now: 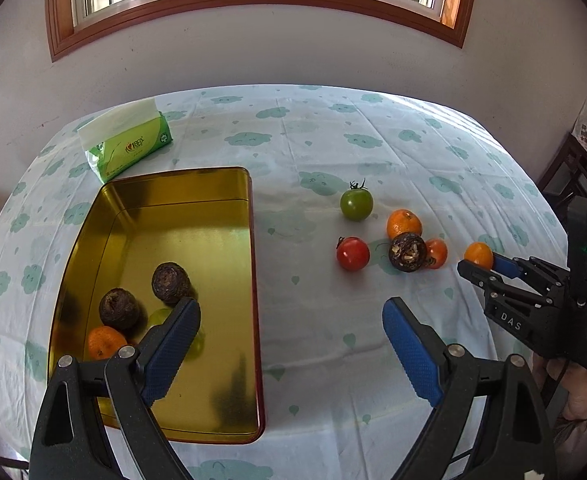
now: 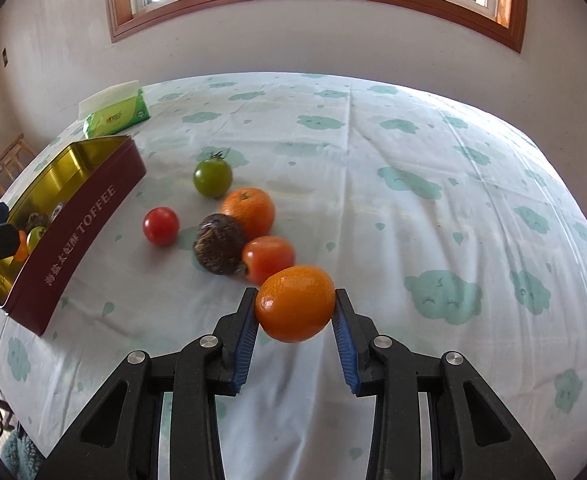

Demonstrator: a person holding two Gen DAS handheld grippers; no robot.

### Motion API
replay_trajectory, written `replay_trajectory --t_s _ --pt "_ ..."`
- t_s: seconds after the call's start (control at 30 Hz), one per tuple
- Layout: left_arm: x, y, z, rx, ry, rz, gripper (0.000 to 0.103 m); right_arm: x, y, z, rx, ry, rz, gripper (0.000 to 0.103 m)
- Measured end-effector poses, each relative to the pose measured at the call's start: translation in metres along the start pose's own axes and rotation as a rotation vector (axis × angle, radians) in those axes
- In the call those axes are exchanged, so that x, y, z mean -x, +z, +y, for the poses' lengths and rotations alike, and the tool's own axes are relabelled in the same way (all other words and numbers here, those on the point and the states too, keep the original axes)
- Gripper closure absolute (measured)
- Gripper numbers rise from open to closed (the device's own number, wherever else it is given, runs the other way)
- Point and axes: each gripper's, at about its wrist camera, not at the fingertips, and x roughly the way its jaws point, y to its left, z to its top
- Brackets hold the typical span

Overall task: Organize fruits
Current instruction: 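Grasp a loose orange tangerine with the right gripper, then grasp the red tomato with the left gripper while the right holds the tangerine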

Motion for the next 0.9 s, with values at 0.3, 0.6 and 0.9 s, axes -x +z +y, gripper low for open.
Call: replay_trajectory --t_s 0.3,0.6,0.9 --pt "-0.023 0.009 -0.028 -0.026 -0.052 0.02 0.023 -0.022 0.018 -0.068 -0.104 -0.092 -0.029 0.066" --pt "-0.064 0.018 -0.036 0.031 -0.096 0.103 0.052 -0.04 0.014 -0.096 -0.115 -0.12 -0.005 0.066" --pt "-0.094 0.026 -0.041 0.034 -0.096 0.135 0.063 -0.04 0.013 -0.099 -0.135 -0.099 -0.003 0.065"
